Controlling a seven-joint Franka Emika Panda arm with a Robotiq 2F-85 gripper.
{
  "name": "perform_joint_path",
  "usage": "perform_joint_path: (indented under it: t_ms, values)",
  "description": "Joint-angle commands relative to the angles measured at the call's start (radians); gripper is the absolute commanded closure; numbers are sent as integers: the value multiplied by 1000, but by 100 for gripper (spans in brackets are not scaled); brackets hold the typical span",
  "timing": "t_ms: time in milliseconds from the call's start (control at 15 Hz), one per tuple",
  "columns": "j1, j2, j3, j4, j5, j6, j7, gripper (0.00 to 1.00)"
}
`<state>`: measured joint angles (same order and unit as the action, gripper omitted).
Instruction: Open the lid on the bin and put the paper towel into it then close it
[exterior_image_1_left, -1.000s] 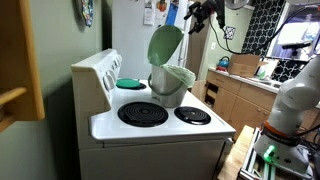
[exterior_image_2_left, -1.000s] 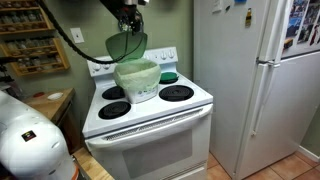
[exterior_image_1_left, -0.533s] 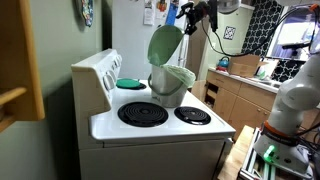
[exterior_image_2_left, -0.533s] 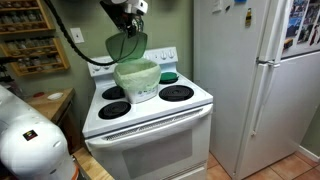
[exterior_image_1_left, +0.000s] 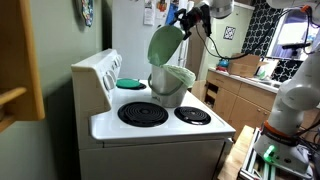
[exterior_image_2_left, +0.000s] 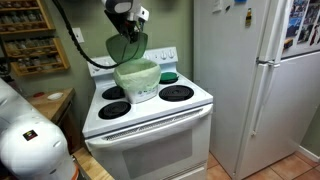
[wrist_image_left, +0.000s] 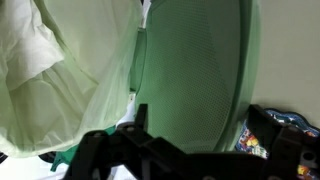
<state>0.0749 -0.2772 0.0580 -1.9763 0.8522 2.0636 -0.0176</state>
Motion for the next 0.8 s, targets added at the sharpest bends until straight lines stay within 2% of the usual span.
perform_joint_path:
  t_ms: [0,733]
  values:
    - [-15,-9,1,-3,-68,-16,51,0]
    - [-47,-75,-37,2,-336,-85,104,0]
